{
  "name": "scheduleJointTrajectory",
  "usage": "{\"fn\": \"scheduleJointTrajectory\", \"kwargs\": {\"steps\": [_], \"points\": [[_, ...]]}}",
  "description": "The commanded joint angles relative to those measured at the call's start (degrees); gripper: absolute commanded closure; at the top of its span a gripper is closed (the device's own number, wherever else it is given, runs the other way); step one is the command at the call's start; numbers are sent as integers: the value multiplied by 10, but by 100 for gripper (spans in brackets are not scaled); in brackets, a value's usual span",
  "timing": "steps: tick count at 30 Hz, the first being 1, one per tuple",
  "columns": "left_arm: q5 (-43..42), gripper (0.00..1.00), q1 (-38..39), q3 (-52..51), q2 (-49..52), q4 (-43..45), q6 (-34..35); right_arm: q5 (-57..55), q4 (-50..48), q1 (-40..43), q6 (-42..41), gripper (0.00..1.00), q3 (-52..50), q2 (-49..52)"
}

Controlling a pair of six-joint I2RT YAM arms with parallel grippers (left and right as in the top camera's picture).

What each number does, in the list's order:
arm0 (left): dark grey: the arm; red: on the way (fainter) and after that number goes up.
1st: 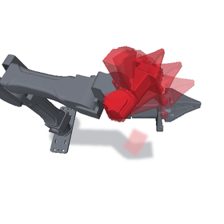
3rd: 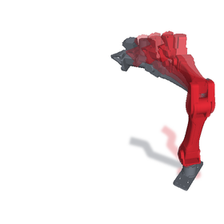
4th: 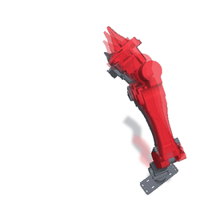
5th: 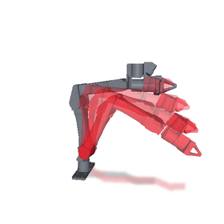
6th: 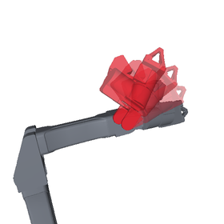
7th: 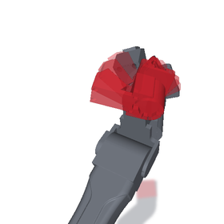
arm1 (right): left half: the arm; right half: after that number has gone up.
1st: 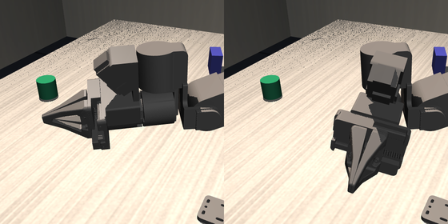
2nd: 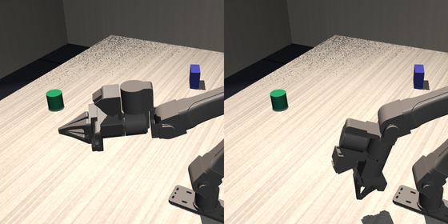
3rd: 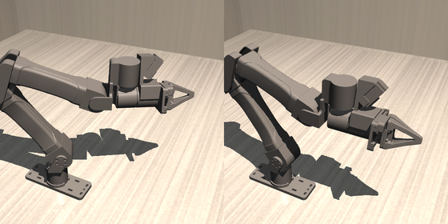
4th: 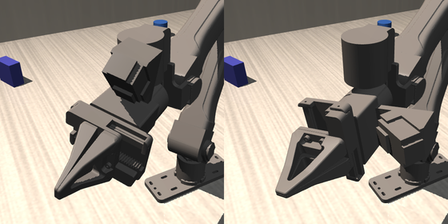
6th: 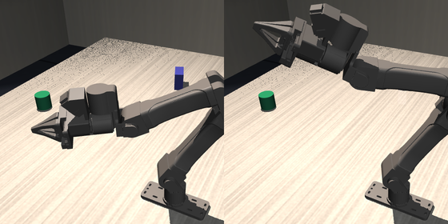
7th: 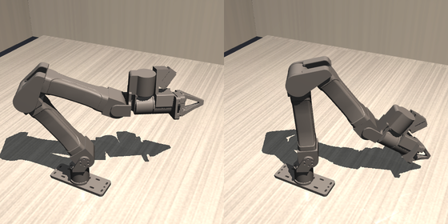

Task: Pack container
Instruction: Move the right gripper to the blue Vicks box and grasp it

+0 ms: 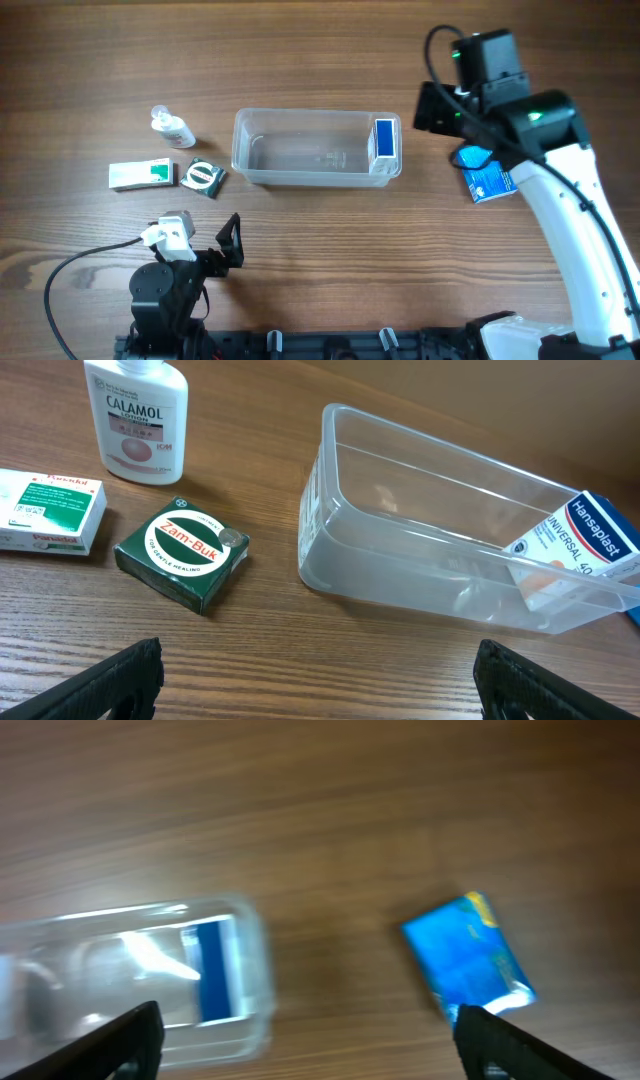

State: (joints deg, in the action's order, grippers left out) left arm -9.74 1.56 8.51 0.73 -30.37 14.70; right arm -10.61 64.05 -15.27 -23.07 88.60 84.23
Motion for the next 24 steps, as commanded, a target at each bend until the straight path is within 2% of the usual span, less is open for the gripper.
{"fn": "scheduleJointTrajectory", "kwargs": {"steps": [1,12,19,24], "points": [[-3,0,2,-1,-6,2,-8,-10,8,54,36,4,-22,26],[-3,0,2,-1,-6,2,-8,24,28,145,53,1,-85,142],[-3,0,2,-1,-6,2,-8,-72,65,149,94,1,-85,222],[-3,0,2,-1,-6,2,-8,-79,65,148,112,5,-85,263]]}}
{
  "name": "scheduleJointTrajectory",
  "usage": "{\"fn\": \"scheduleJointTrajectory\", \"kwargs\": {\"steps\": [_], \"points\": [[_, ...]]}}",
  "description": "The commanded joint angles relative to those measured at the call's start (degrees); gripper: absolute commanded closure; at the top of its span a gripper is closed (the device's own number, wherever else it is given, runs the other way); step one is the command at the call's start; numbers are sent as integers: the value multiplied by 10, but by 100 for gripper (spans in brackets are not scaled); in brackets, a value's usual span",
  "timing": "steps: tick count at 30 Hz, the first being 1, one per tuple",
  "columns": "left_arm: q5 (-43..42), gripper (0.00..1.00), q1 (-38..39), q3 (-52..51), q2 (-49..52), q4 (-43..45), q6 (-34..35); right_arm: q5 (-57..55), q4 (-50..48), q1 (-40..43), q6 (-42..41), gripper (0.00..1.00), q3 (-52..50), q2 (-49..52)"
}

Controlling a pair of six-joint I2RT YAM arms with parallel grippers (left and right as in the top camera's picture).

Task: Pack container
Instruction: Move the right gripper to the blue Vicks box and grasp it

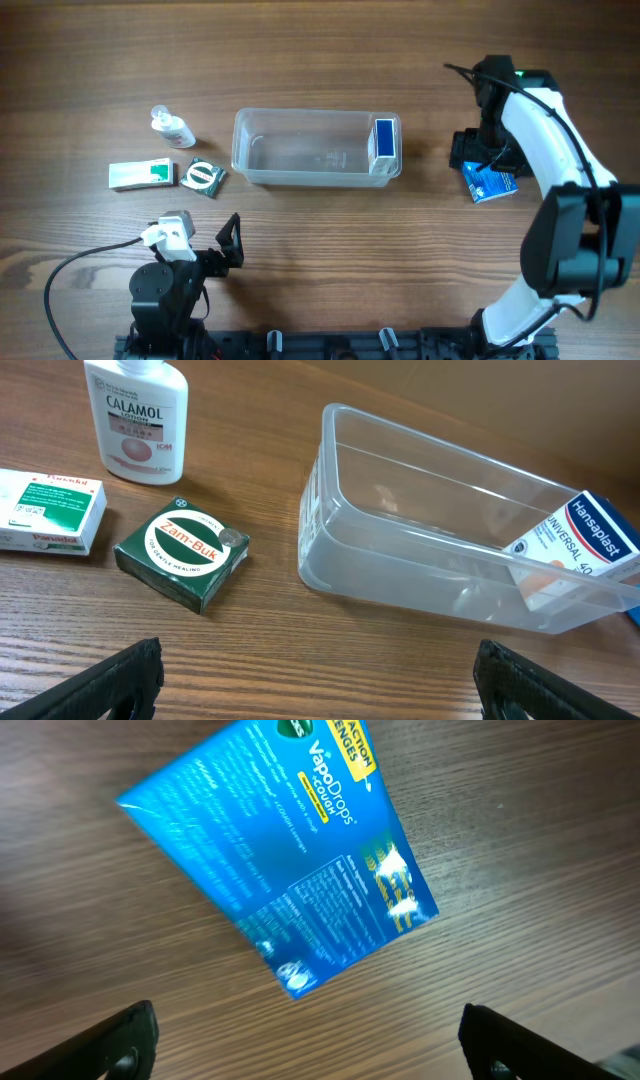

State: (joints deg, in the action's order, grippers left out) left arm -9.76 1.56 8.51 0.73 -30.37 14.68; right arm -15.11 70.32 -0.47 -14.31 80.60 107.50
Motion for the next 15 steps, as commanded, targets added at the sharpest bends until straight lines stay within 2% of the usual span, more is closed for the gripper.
{"fn": "scheduleJointTrajectory", "kwargs": {"steps": [1,15], "points": [[-2,0,2,-1,-6,2,-7,-34,2,0,23,7,-5,36],[-2,0,2,-1,-6,2,-7,-64,-28,-3,0,21,-5,96]]}}
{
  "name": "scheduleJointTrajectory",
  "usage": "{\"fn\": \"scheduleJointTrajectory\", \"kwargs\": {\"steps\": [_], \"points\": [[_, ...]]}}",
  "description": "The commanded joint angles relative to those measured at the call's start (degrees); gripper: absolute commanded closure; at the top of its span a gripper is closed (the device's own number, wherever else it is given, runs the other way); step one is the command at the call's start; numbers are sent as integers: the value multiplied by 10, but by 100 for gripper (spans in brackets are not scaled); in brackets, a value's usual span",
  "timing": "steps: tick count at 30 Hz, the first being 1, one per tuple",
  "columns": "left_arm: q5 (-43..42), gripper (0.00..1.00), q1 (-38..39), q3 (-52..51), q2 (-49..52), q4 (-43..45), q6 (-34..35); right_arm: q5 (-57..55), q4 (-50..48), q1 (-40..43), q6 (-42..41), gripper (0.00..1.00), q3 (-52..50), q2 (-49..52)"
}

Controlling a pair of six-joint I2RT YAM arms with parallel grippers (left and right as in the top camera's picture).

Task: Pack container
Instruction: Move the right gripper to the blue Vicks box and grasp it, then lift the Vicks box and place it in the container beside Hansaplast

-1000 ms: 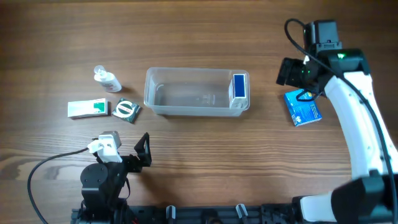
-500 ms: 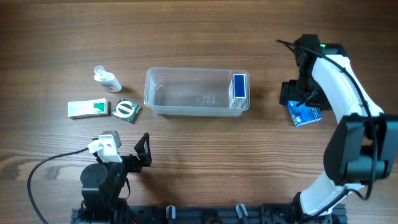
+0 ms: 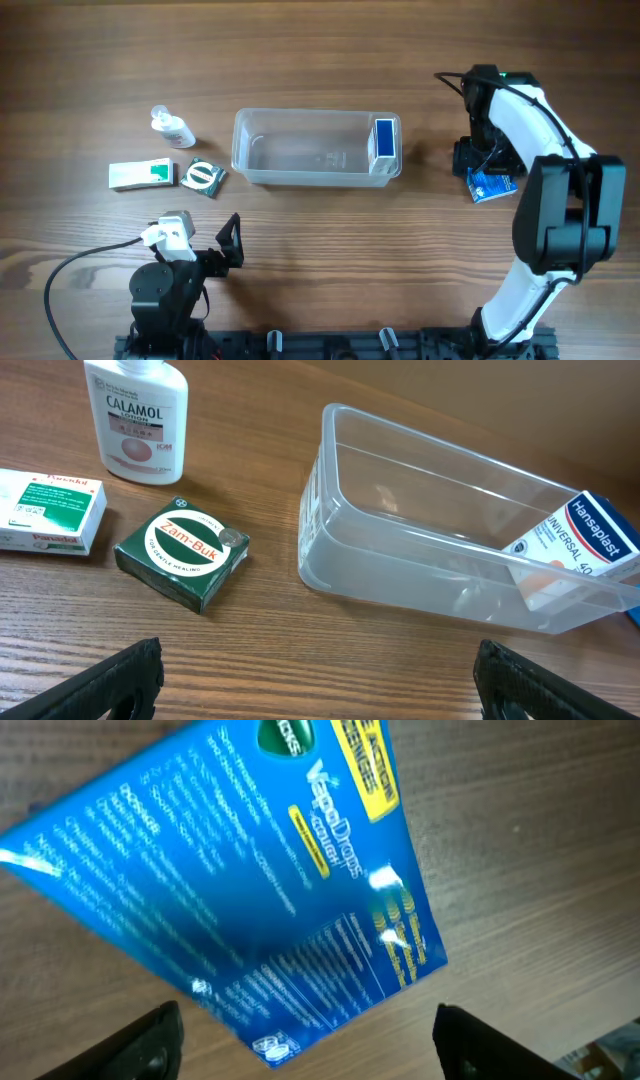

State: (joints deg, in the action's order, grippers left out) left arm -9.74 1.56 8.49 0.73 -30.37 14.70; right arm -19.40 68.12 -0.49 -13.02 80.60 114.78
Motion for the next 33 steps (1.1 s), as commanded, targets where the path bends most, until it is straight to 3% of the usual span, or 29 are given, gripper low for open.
{"fn": "scheduleJointTrajectory", "kwargs": {"steps": [1,6,10,17,20,22,25,28,33], "points": [[-3,0,2,-1,-6,2,-8,-31,-5,-5,-18,21,-5,30],[-2,0,2,-1,-6,2,-8,-65,-13,-12,-42,25,-5,45],[-3,0,2,-1,-6,2,-8,-66,-28,-12,-51,41,-5,47],[-2,0,2,-1,-6,2,-8,-46,-30,-12,-52,53,-5,47],[-3,0,2,-1,-6,2,-8,-42,-31,-12,-52,44,-4,47],[-2,0,2,-1,-6,2,-8,-4,-35,-12,-47,21,-3,43],[-2,0,2,-1,-6,2,-8,73,-66,-11,-4,15,-2,18],[-2,0,2,-1,-6,2,-8,110,-98,-4,40,0,2,-32],[-2,0,2,-1,-6,2,-8,155,-129,30,144,0,2,-74]]}}
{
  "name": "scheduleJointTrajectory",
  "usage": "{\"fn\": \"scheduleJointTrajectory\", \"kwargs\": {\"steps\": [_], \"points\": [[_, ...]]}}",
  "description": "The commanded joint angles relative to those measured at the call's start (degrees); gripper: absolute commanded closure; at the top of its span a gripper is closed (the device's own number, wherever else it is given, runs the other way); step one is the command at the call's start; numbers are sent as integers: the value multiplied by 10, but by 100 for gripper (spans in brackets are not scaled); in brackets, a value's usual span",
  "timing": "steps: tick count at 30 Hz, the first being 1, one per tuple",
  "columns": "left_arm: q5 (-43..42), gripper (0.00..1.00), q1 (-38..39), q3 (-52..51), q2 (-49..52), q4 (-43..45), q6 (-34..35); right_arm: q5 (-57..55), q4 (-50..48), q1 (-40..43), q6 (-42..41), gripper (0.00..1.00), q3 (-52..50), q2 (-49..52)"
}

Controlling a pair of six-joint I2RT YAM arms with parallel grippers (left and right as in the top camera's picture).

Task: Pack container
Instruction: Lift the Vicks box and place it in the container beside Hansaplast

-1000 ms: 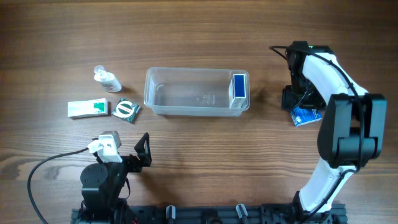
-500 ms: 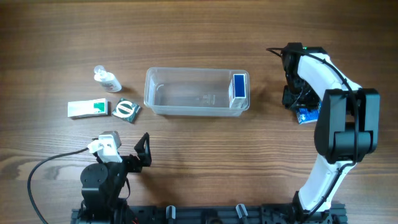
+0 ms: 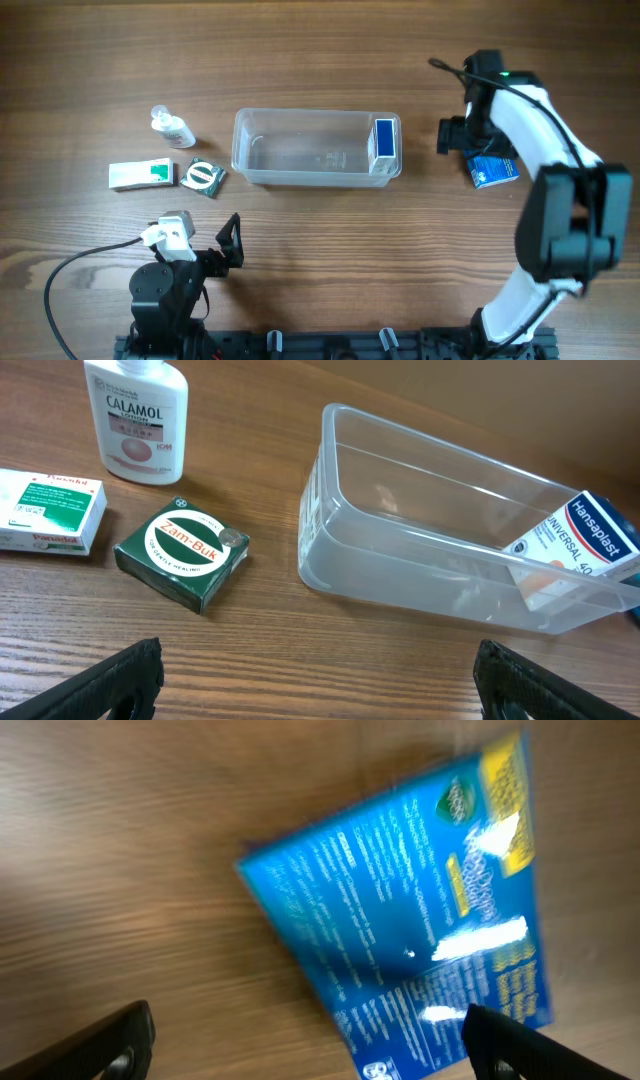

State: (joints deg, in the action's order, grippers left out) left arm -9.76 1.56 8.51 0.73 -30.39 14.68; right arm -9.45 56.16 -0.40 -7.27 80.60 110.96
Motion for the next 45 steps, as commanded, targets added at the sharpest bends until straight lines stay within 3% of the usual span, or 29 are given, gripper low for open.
{"fn": "scheduleJointTrajectory", "kwargs": {"steps": [1,10,16,25,30,36,45], "points": [[-2,0,2,-1,-6,2,-7,57,-11,40,88,0,2,-36],[-2,0,2,-1,-6,2,-7,99,-42,90,253,0,1,-5],[-2,0,2,-1,-6,2,-7,99,-35,82,277,0,-3,19],[-2,0,2,-1,-6,2,-7,38,-36,83,190,0,-4,65],[-2,0,2,-1,-6,2,-7,64,-31,83,99,11,-3,54],[-2,0,2,-1,-6,2,-7,74,-1,79,27,32,-2,7],[-2,0,2,-1,-6,2,-7,81,47,-12,-79,41,-1,-157]]}}
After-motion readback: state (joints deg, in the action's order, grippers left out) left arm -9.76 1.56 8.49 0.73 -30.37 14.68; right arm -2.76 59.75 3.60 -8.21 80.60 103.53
